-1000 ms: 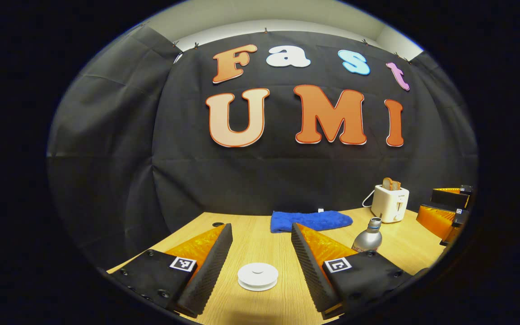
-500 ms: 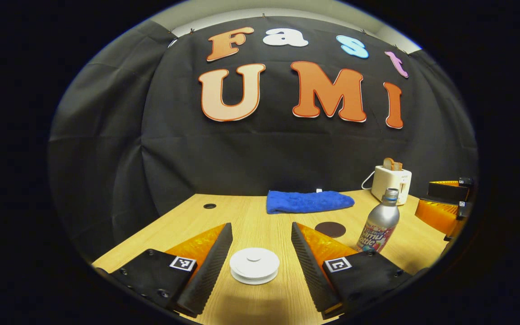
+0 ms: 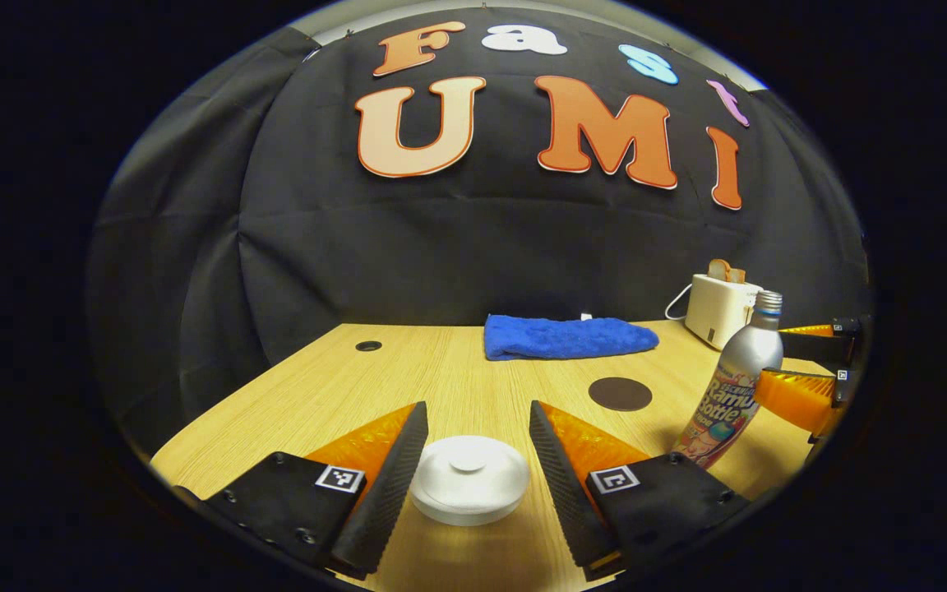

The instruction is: Open the teacup lid with one hand, grasp the water bottle and pour water into the teacup with the other hand; after pouring, place the water bottle on the coaster and then close the teacup lid.

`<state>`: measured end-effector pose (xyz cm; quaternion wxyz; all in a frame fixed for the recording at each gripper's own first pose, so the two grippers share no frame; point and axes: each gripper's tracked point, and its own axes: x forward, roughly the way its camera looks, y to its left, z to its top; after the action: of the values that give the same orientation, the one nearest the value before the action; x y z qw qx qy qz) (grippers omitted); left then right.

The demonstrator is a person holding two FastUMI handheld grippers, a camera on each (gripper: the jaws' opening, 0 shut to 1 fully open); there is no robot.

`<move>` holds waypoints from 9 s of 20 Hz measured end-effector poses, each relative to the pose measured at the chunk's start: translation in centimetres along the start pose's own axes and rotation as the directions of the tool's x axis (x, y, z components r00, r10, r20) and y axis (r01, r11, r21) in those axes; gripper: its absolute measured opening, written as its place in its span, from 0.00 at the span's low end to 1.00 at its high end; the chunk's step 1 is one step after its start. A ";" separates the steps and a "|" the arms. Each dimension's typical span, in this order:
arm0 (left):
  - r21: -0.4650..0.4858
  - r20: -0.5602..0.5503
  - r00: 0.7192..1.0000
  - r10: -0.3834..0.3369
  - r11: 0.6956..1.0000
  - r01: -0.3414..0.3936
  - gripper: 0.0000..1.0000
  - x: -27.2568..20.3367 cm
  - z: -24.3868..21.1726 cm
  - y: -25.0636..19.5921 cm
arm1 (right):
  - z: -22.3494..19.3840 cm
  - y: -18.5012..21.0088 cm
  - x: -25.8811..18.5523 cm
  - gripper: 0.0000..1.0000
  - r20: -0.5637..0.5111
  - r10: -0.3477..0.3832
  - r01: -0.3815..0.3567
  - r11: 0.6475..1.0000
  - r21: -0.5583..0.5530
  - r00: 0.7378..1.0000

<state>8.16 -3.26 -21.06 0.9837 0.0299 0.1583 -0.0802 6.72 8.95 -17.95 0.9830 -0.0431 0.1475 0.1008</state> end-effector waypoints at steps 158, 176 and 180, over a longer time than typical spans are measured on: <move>-0.015 0.060 0.959 0.277 0.961 -0.276 0.29 -13.2 -1.9 18.3 | 12.5 11.5 12.3 0.74 0.364 0.190 0.405 -0.562 -0.722 0.912; -0.020 0.045 0.955 0.294 0.956 -0.293 0.29 -12.7 -2.1 17.9 | 10.2 10.5 13.2 0.74 0.290 0.137 0.320 -0.352 -0.879 0.947; -0.056 0.038 0.954 0.296 0.954 -0.294 0.29 -12.7 -2.3 17.6 | 8.3 9.2 13.5 0.75 0.221 0.080 0.230 -0.131 -0.964 0.972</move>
<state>-1.45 16.13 -18.62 0.9884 0.0269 0.1316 0.0708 19.80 21.37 -14.56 0.6288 -0.7631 -0.0837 0.1240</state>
